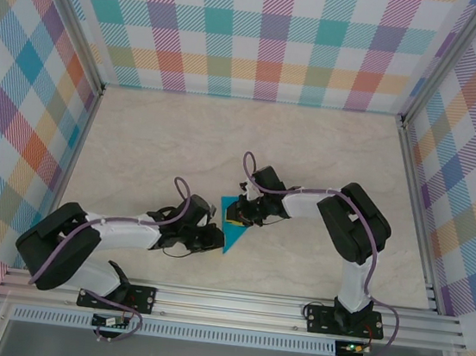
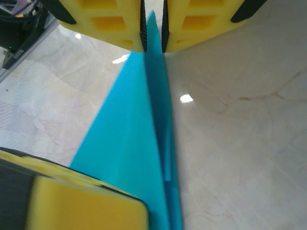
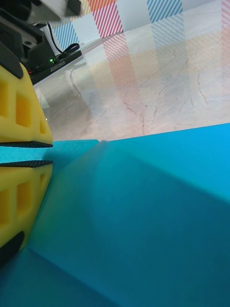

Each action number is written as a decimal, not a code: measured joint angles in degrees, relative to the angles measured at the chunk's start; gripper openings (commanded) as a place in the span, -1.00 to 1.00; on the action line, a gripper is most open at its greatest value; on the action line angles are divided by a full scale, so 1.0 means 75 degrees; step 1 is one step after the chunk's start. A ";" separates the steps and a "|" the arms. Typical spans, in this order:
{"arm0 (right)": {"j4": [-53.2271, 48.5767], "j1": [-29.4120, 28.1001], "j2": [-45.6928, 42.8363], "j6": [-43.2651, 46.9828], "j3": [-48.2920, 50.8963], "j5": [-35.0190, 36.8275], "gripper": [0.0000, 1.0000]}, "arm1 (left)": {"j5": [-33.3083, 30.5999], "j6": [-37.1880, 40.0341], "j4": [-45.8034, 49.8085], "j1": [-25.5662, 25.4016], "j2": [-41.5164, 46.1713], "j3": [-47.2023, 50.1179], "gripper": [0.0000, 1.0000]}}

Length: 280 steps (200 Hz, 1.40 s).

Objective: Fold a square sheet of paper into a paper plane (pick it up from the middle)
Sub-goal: Fourth fold the wing at the center of the table.

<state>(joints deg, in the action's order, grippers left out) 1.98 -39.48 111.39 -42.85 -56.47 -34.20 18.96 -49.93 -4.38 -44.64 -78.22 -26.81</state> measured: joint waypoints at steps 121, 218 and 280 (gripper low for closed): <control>0.0055 0.0000 -0.0012 0.0000 0.0032 -0.0003 -0.65 | -0.0128 -0.0061 -0.0117 -0.0026 -0.0370 -0.0006 -0.69; 0.0064 0.0000 -0.0012 0.0000 0.0035 -0.0003 -0.65 | -0.0344 -0.0230 -0.0230 -0.0029 0.0423 0.0000 -0.56; 0.0067 0.0000 -0.0012 0.0000 0.0035 0.0000 -0.64 | -0.0335 -0.0256 -0.0259 -0.0038 0.0236 0.0000 -0.52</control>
<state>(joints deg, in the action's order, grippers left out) 2.48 -39.48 111.31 -42.85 -56.21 -34.20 16.45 -51.86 -6.33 -44.93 -76.44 -26.81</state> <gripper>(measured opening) 0.175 0.238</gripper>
